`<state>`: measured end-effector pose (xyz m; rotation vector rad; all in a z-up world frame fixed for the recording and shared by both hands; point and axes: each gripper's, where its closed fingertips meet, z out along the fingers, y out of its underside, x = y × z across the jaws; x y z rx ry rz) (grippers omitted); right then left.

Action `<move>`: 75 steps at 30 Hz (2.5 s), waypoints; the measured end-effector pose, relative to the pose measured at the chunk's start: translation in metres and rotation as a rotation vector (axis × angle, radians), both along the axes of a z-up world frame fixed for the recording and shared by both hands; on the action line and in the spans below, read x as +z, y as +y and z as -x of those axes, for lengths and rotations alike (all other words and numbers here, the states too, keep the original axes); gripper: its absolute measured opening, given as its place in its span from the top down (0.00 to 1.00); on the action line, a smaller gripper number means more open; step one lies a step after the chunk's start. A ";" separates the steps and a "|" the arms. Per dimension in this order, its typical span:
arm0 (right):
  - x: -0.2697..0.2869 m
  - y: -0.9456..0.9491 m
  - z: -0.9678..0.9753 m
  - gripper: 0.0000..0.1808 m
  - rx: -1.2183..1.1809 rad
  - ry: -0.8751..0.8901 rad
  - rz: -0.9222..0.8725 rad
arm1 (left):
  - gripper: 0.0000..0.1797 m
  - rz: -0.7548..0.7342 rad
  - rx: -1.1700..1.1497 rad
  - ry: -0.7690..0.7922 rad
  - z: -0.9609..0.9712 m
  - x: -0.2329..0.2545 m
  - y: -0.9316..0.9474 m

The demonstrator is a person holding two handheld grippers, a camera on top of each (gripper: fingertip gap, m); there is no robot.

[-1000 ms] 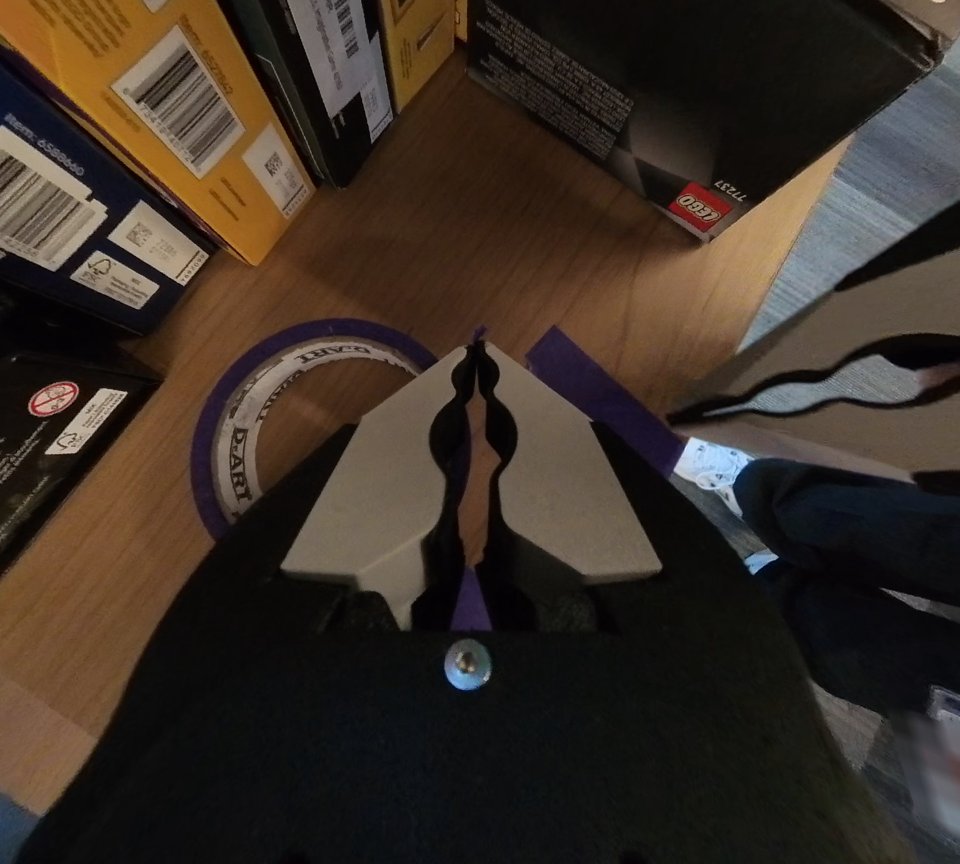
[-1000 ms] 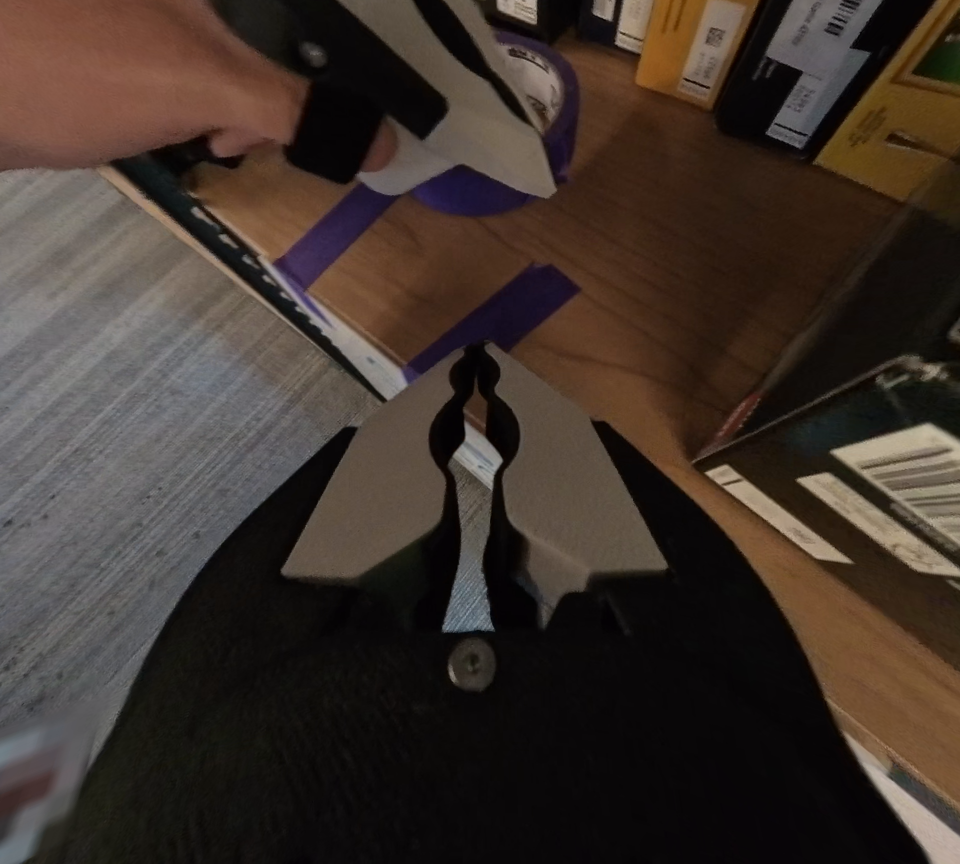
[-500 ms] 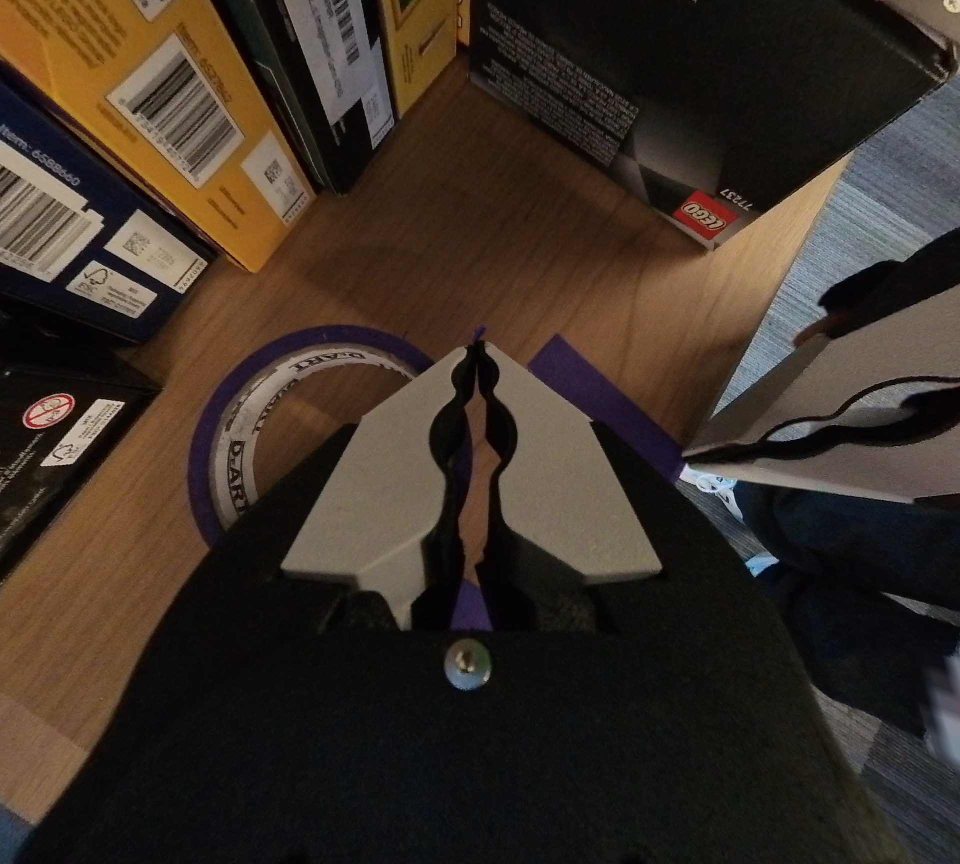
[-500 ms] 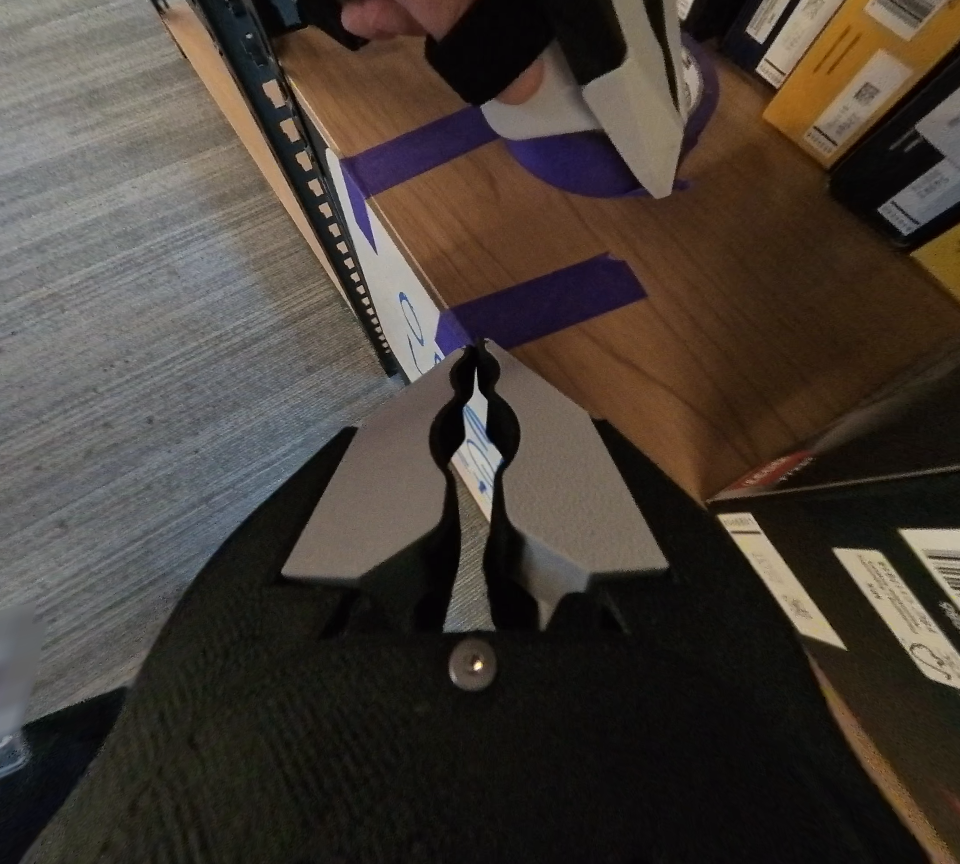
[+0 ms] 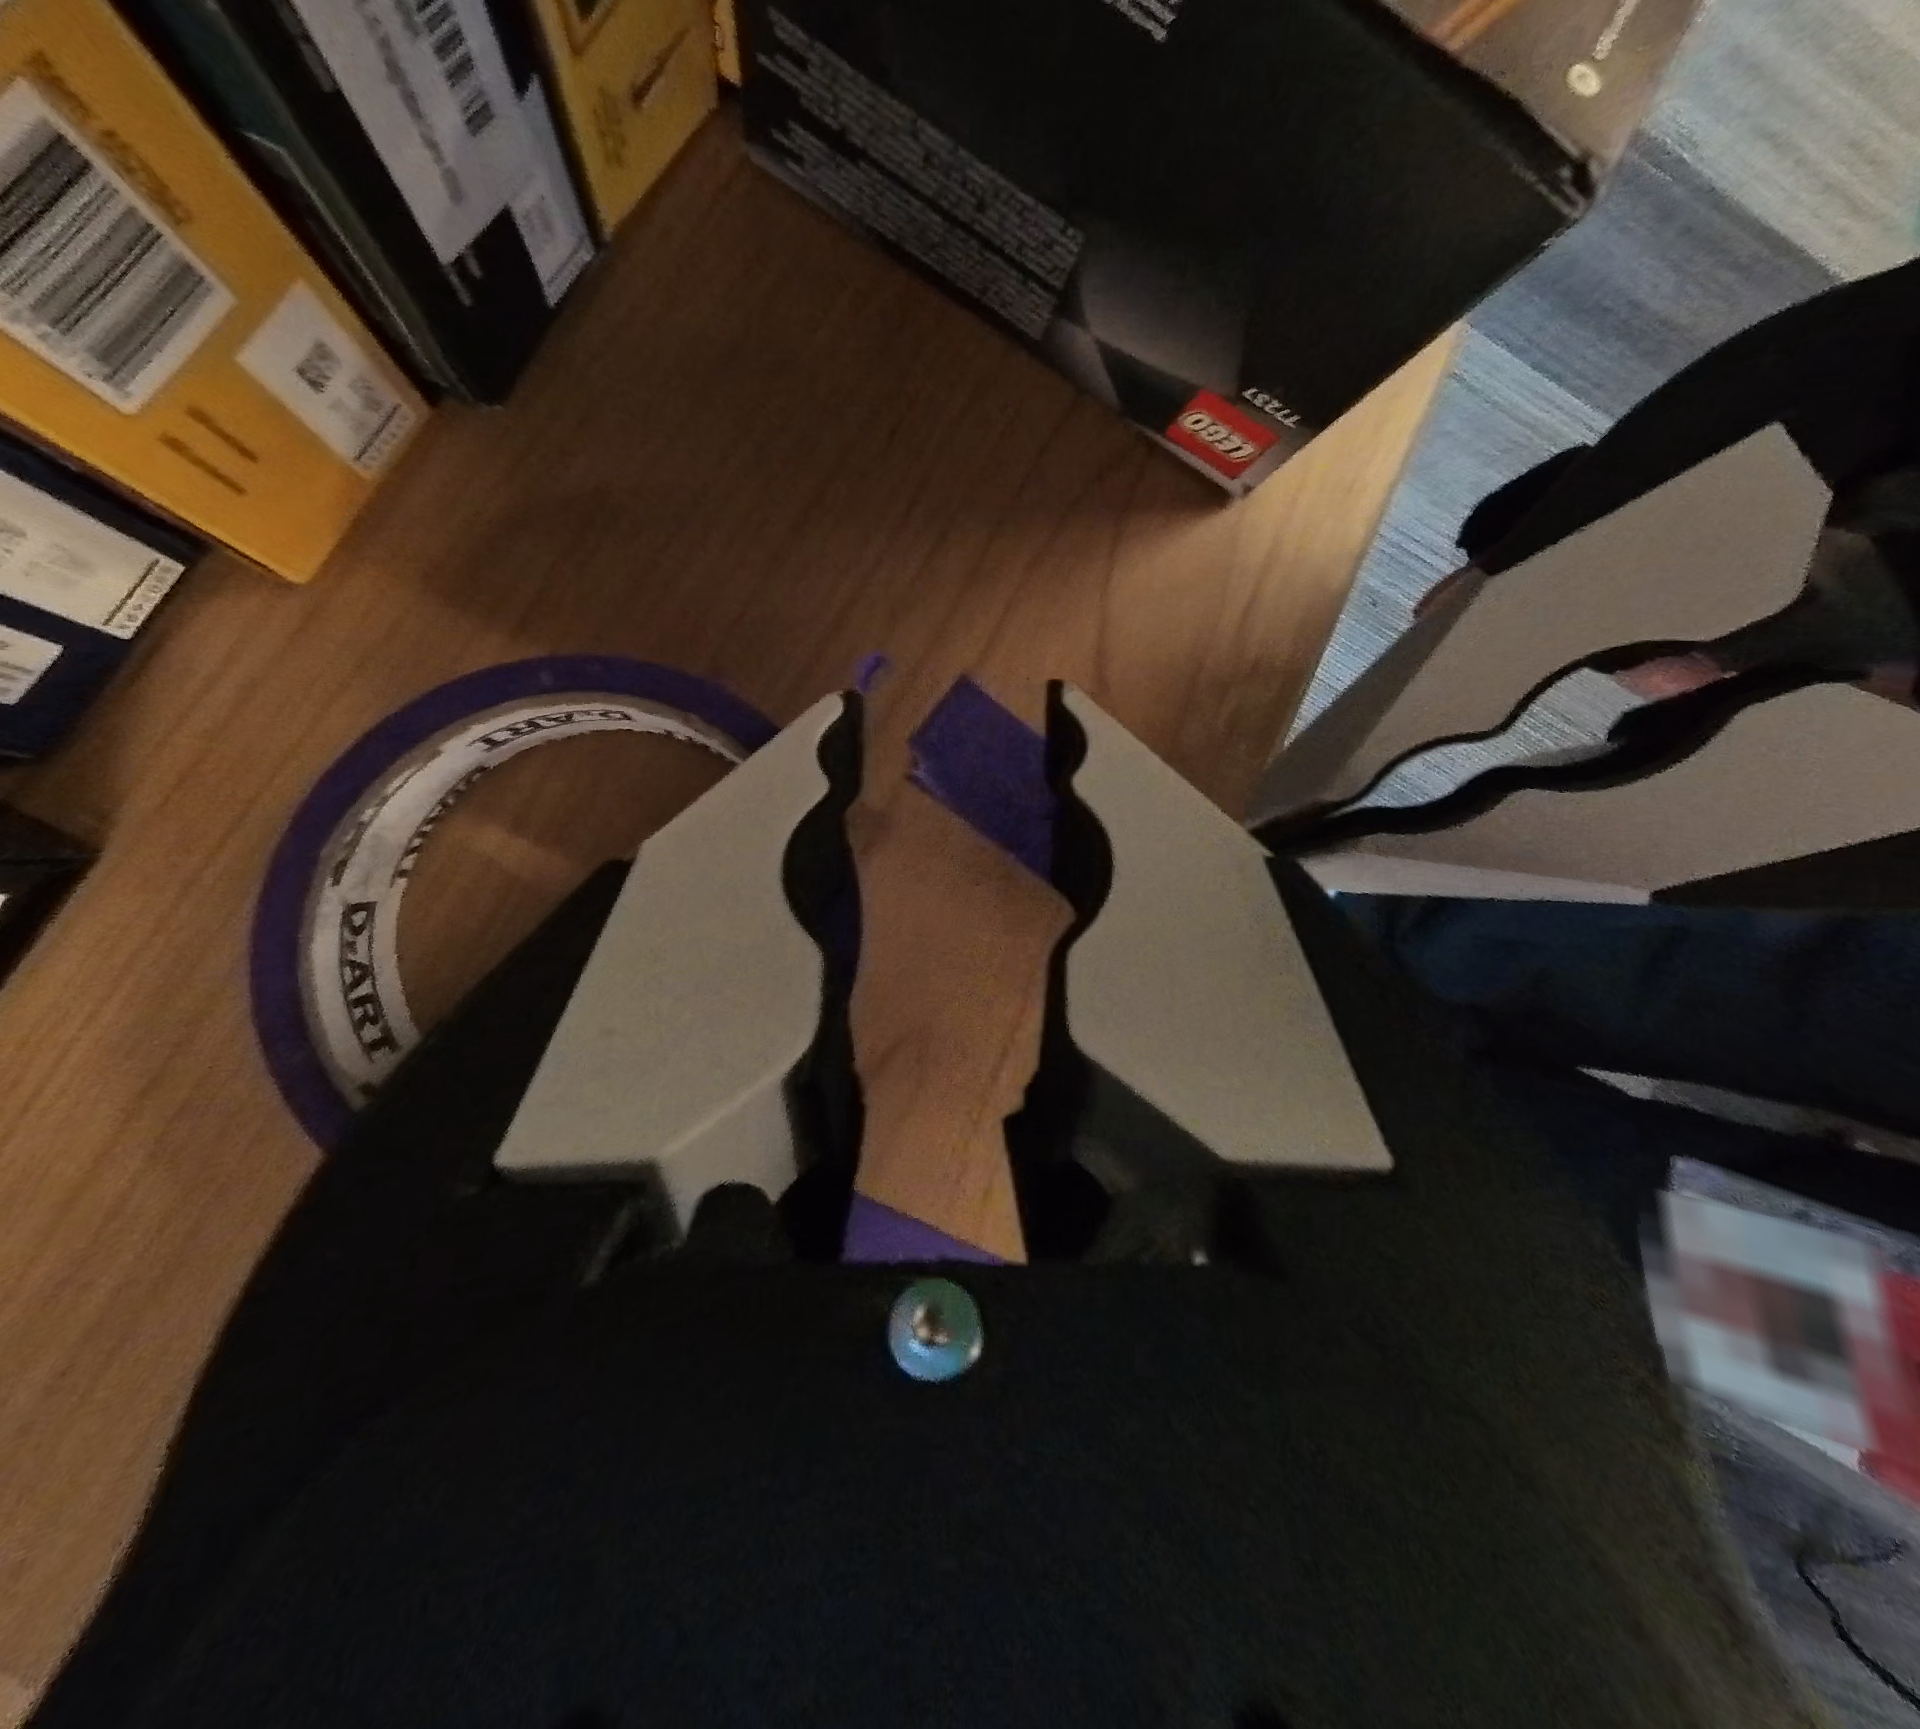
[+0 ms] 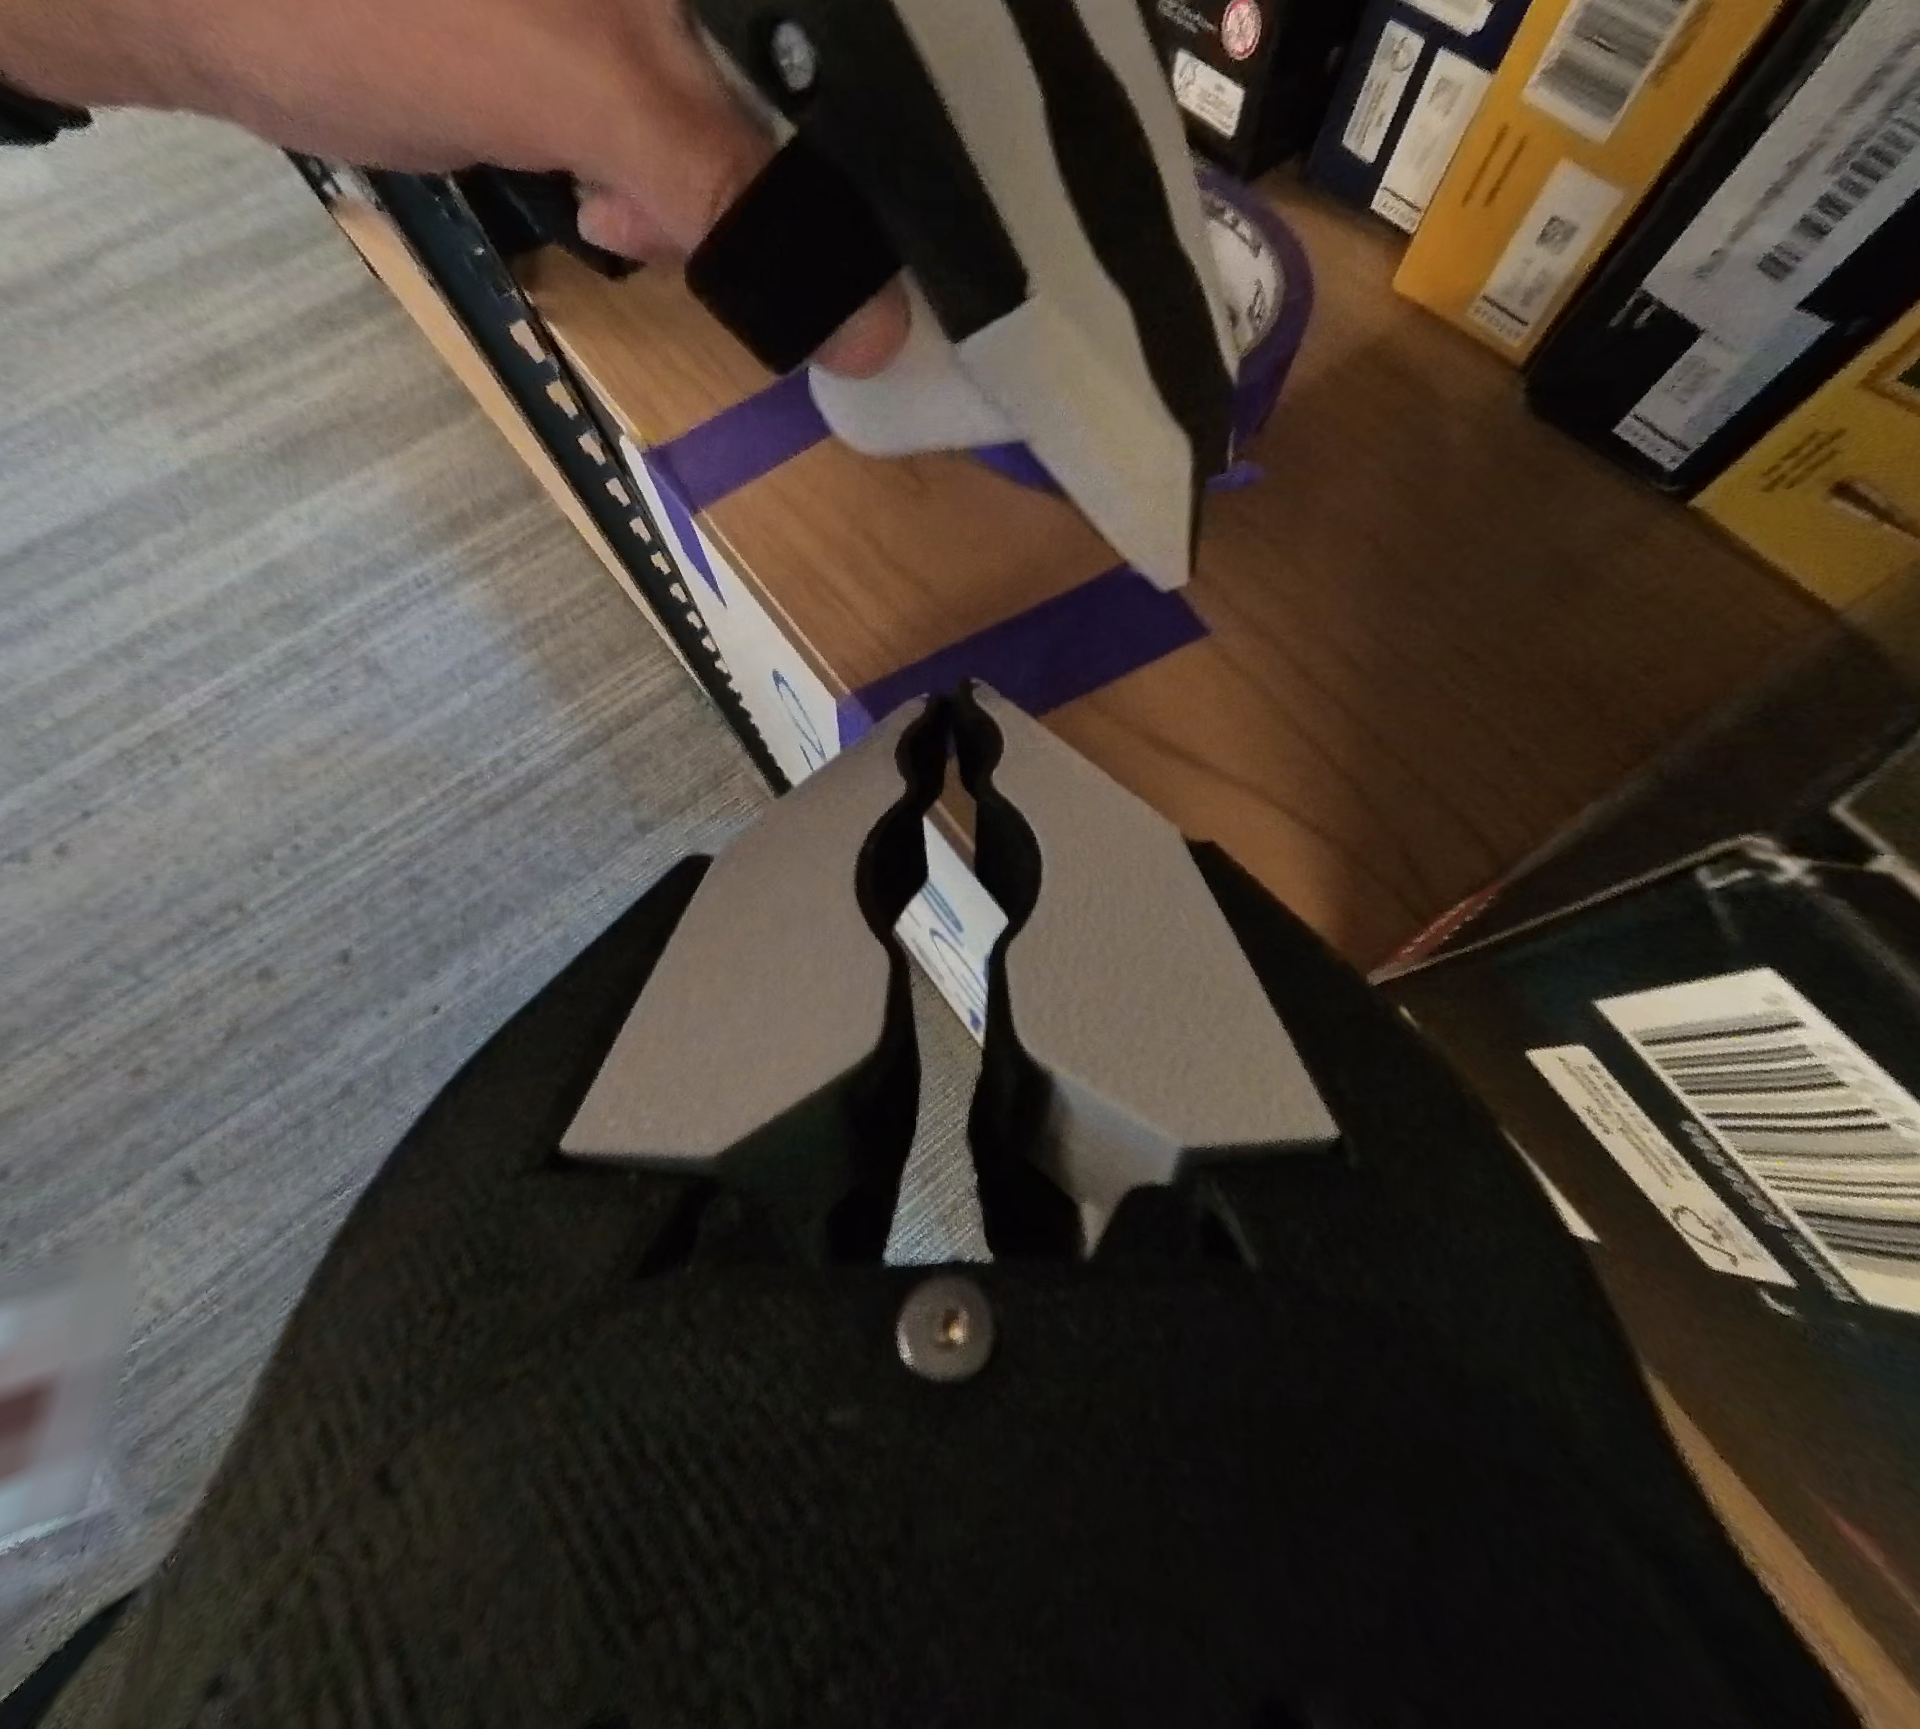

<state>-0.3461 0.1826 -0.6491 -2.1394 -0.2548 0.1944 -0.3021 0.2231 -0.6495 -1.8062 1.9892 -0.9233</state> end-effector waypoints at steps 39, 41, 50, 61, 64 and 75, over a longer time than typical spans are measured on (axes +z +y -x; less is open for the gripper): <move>0.068 0.079 0.030 0.96 -0.090 0.507 -0.163 | 0.69 -0.180 -0.039 -0.171 0.038 0.108 -0.009; 0.080 0.058 0.035 0.96 -0.028 0.448 -0.106 | 0.73 -0.232 -0.081 -0.176 0.045 0.120 -0.021; 0.115 -0.035 0.028 0.96 0.078 0.459 0.155 | 0.64 -0.317 -0.164 -0.208 0.067 0.174 -0.077; 0.265 -0.171 0.061 0.96 0.271 0.124 0.047 | 0.86 0.000 -0.191 -0.490 0.103 0.332 -0.196; 0.309 -0.201 0.077 0.96 0.292 0.066 0.036 | 0.91 -0.080 -0.265 -0.549 0.111 0.375 -0.238; 0.429 -0.264 0.104 0.95 0.285 0.024 -0.133 | 0.95 -0.259 -0.352 -0.583 0.131 0.478 -0.308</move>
